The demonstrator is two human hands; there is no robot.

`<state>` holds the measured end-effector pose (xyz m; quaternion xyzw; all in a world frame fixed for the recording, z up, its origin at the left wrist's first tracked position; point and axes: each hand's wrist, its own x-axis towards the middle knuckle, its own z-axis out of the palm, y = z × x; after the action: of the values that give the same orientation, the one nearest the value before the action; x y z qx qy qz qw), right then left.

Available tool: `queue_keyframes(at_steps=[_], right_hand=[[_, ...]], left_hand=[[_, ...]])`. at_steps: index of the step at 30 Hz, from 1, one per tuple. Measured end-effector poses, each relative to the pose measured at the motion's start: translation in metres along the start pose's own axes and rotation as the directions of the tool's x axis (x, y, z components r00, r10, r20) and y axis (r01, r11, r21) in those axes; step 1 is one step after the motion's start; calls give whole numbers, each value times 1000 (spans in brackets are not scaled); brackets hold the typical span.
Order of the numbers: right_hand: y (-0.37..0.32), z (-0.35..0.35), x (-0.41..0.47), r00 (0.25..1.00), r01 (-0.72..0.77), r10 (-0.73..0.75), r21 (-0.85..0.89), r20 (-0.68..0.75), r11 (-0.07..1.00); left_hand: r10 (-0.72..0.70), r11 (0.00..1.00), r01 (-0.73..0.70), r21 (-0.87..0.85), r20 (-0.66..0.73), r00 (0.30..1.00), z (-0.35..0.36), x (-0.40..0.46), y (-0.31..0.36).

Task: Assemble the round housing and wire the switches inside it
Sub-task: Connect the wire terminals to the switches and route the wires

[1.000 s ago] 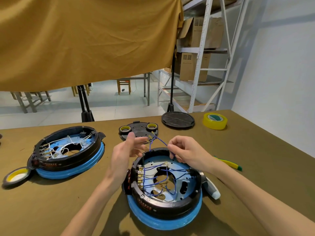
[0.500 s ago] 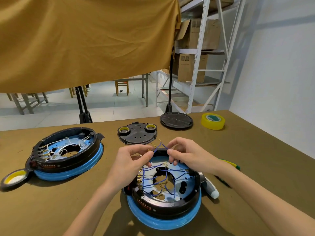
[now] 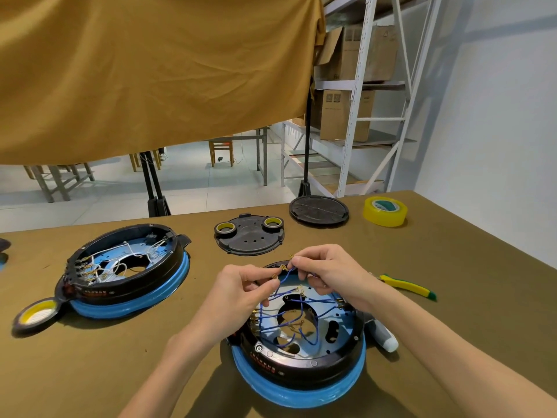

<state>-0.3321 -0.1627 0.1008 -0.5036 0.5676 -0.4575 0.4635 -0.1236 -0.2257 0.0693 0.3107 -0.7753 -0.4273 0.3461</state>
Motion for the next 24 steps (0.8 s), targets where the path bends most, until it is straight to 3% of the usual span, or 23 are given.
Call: queue_keyframes(at_steps=[3,8,16,24], right_hand=[[4,6,1,997,19,-12,78,-81,997],[6,14,2,985,44,-19,151,-169,988],[11,14,-5,989,21,9,202,-147,979],[10,14,-10,980,33,8,200,-197,979]], left_hand=[[55,998,-52,33,-95,994,7,0,0],[215,952,-161,262,-193,957,14,-5,-1],[381,891,-300,341,-201,903,13,-7,8],[384,883,-321,342,-134,914,13,-6,5]])
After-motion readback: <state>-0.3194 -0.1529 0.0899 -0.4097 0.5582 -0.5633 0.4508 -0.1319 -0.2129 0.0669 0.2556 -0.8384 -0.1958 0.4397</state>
